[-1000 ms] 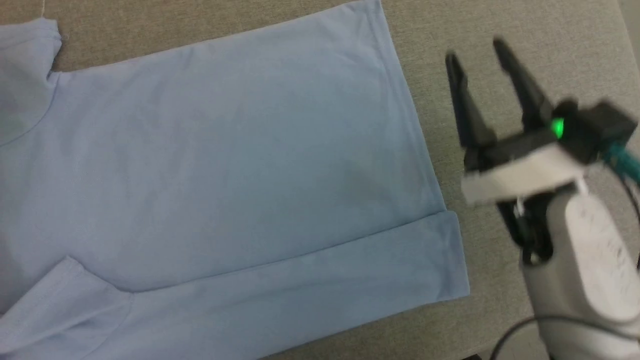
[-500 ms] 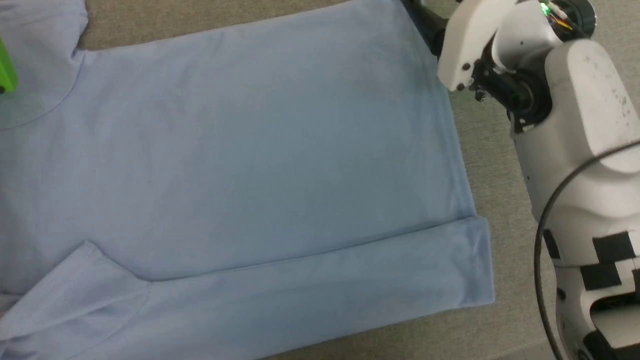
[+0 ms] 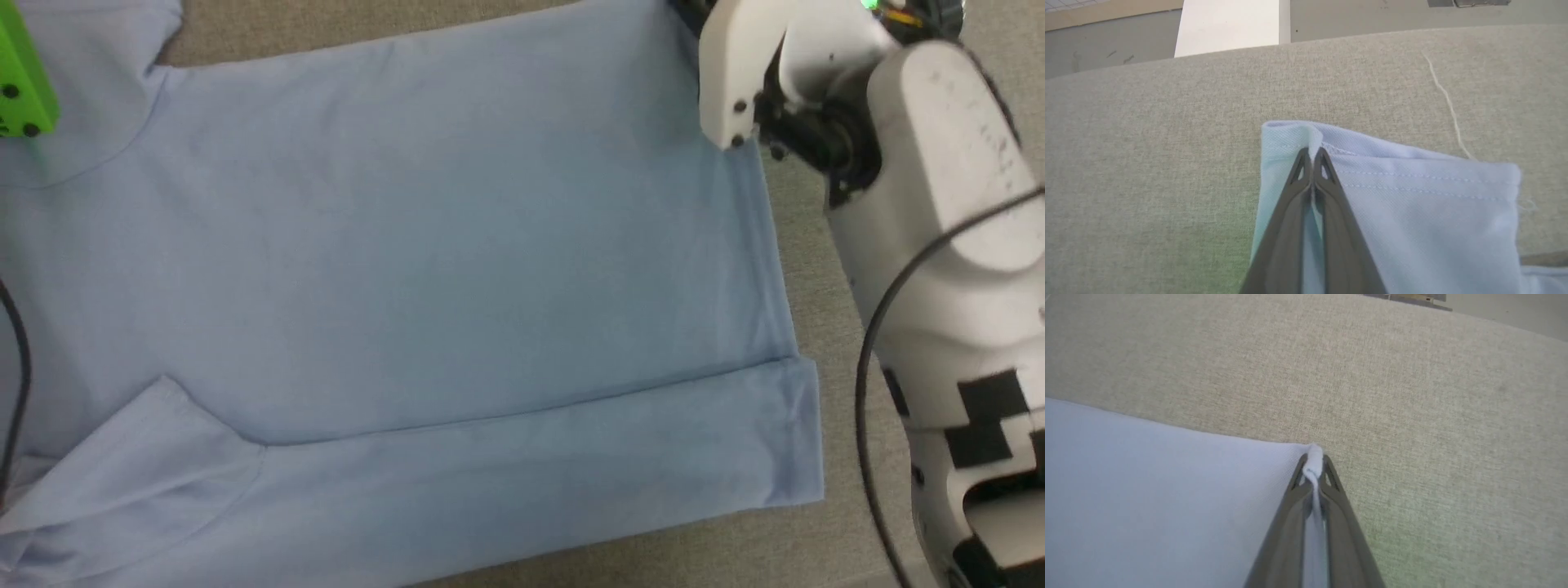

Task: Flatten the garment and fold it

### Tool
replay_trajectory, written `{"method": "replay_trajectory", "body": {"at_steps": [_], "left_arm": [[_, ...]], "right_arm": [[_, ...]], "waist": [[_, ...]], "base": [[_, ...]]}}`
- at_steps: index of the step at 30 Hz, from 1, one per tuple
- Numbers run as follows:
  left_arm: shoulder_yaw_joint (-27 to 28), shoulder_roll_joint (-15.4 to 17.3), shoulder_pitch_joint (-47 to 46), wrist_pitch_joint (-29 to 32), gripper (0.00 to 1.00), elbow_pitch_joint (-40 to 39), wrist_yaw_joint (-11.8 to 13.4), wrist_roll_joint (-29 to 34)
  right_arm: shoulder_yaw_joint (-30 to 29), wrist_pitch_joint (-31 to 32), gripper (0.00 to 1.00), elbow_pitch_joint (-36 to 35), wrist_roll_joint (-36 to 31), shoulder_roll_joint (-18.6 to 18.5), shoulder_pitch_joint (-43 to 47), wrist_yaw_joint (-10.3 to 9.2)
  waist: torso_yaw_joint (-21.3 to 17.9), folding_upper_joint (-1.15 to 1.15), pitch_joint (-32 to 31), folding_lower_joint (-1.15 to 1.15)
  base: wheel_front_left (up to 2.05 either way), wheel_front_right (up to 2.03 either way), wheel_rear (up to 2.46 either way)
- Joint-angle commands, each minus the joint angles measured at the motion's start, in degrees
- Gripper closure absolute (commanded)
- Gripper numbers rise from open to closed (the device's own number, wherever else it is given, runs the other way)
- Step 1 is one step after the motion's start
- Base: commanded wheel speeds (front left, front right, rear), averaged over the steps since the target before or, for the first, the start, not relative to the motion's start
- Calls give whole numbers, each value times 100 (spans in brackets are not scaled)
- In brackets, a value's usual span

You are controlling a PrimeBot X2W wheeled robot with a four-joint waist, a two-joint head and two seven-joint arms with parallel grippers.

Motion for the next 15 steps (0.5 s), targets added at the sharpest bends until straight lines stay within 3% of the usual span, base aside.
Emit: {"method": "replay_trajectory", "body": {"at_steps": [1,9,15], "left_arm": [[78,-40,161,-345,100,-12,-58,-65],[593,-312,1536,-2163,100,-398,-268,-428],[850,-650,2888,-2950,100,-790,-287,-760]], "right_arm": [[46,-359,100,-122,61,-38,228,-8],[487,-2100,100,-738,607,-450,1257,-8],[667,-2783,100,-938,675,-826,2130,-8]], "waist": [[39,0,-169,0],[245,0,-962,0],[522,0,-1666,0]], "base": [[0,0,0],[0,0,0],[0,0,0]]}}
